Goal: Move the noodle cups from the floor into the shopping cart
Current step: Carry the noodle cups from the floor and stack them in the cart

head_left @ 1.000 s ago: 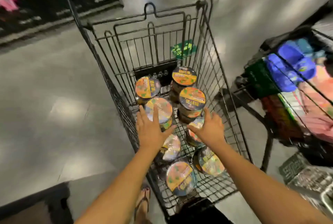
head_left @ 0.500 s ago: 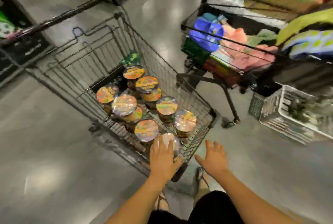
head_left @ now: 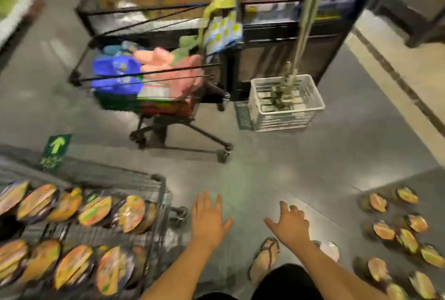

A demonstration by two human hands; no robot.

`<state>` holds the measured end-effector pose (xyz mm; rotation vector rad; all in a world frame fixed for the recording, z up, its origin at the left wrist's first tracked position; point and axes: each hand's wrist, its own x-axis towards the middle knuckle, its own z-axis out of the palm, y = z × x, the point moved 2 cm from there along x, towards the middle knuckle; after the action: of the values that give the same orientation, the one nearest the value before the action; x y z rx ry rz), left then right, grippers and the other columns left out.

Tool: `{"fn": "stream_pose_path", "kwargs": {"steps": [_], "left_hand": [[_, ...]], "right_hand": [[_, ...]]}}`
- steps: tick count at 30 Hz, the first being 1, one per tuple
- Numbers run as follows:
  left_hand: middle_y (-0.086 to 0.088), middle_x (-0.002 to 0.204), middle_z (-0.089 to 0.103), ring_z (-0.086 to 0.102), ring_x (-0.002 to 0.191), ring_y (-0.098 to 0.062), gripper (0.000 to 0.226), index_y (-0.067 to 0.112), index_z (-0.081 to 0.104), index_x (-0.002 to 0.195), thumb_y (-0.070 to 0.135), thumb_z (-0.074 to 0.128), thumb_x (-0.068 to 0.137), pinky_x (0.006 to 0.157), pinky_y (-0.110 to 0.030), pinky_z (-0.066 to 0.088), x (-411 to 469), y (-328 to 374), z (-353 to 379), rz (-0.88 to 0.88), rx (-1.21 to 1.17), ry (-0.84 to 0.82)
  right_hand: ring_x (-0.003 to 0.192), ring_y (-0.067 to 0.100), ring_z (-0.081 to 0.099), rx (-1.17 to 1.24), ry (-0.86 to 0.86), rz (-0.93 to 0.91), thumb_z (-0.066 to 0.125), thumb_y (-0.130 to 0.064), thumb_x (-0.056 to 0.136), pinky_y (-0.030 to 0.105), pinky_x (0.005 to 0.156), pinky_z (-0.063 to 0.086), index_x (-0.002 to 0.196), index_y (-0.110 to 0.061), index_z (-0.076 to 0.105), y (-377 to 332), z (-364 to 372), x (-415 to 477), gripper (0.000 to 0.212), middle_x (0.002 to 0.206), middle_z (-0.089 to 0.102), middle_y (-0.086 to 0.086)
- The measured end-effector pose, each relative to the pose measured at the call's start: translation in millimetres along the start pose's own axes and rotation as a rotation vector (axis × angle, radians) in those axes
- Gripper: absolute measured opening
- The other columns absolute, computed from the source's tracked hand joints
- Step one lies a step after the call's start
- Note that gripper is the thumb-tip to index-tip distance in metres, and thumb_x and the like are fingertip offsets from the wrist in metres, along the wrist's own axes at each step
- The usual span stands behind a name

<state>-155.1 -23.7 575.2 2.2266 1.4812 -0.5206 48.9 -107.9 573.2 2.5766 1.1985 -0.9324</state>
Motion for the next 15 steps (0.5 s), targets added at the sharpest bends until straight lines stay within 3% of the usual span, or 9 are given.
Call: {"fn": "stream_pose_path", "kwargs": {"steps": [8,15], "left_hand": [[-0.019,0.161,-0.003,-0.003,0.148,-0.036,0.077,0.024,0.007,0.155,0.062,0.035,0.094,0.119,-0.043,0.003,79,199,-18,0.243,0.137,-0.059],[-0.016,0.161,-0.001,0.002,0.148,-0.035,0.079,0.028,0.005,0.155,0.065,0.037,0.093,0.119,-0.042,0.005,136,321,-25,0.46,0.325,-0.099]], "right_hand": [[0.13,0.032,0.038,0.196,0.0,0.273,0.046,-0.066,0.087,0.042,0.103,0.036,0.146,-0.02,0.03,179,-58,56,0.077,0.142,0.042,0.012],[0.128,0.033,0.041,0.453,-0.012,0.549,0.047,-0.067,0.086,0.04,0.101,0.038,0.141,-0.017,0.034,291,-68,66,0.075,0.138,0.045,0.014]]}}
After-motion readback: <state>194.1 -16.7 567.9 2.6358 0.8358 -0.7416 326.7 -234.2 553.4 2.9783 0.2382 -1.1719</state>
